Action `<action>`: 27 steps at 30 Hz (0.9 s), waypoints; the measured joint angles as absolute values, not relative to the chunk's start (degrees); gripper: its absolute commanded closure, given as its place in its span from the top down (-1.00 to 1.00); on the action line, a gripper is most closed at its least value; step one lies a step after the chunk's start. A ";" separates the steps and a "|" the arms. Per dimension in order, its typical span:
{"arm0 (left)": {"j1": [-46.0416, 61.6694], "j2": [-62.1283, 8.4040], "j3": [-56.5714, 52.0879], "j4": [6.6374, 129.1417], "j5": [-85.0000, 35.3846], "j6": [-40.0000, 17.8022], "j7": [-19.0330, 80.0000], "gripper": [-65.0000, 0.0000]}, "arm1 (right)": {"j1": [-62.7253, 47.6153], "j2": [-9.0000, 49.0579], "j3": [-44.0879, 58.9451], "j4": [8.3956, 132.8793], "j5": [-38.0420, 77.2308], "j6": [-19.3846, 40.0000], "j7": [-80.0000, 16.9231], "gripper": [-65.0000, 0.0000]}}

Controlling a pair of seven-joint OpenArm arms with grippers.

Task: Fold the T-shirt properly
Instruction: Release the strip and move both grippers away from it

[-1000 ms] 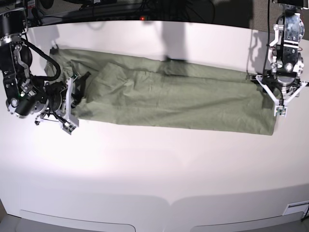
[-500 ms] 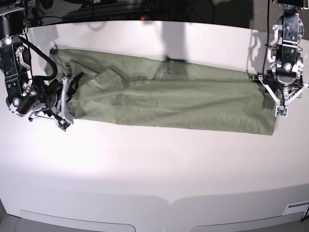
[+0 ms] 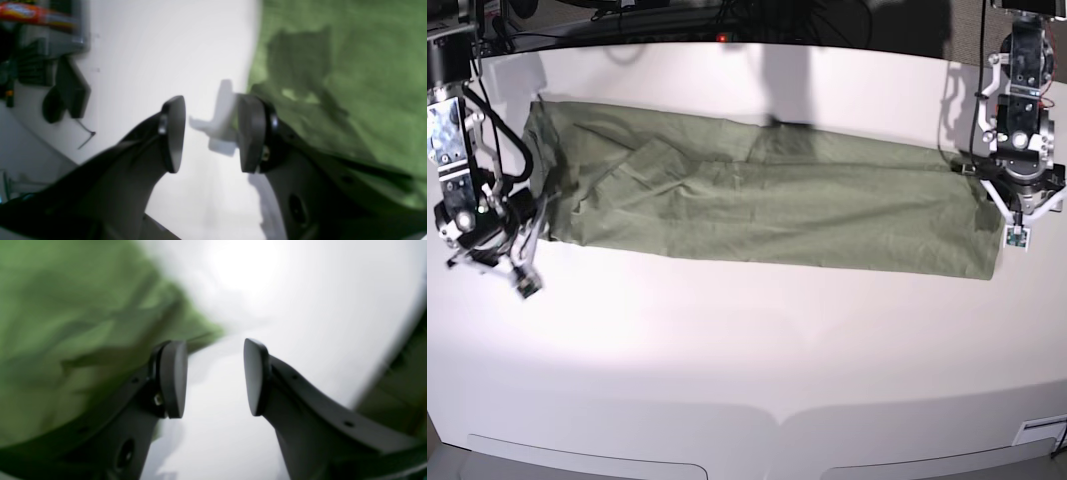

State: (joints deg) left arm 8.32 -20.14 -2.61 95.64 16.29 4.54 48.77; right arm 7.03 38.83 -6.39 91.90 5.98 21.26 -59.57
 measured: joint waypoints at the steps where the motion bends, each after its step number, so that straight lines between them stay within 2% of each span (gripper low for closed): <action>1: 8.08 -20.12 -2.61 95.64 16.25 4.56 48.80 -0.21 | 8.01 38.92 -6.35 91.90 5.65 21.04 -59.64 -0.14; 4: 7.99 -20.12 -2.61 95.64 14.61 4.56 48.62 -0.21 | 9.91 38.85 -6.42 91.92 7.20 20.75 -59.61 -0.14; 8: 8.03 -20.12 -2.61 95.64 8.58 4.58 45.95 -0.21 | 10.96 38.70 -6.42 92.51 26.00 21.30 -59.75 -0.14; 9: 7.92 -20.10 -2.61 95.64 7.51 4.51 44.73 -0.21 | 10.96 38.00 -6.42 92.68 27.16 22.68 -59.68 -0.14; 13: 6.50 -19.99 -2.63 95.64 6.04 3.90 42.78 -0.21 | 10.20 34.68 -6.42 92.64 25.69 22.68 -59.83 -0.14; 17: 4.54 -19.86 -2.61 95.64 -1.26 0.75 42.35 -0.21 | 7.40 30.94 -6.42 92.55 25.47 22.68 -59.90 -0.14; 19: 4.49 -18.72 -2.63 94.89 -0.01 0.30 40.97 -0.21 | 5.54 28.88 -6.42 92.51 22.96 22.70 -59.40 -0.14; 24: 2.90 -14.94 -2.61 84.20 2.90 0.30 39.68 -0.21 | 3.81 24.99 -6.39 88.36 17.93 22.52 -58.30 -0.14; 27: 0.58 -14.44 -2.70 79.26 2.94 0.45 37.91 -0.21 | 4.05 24.36 -6.33 83.35 18.87 22.79 -56.45 -0.14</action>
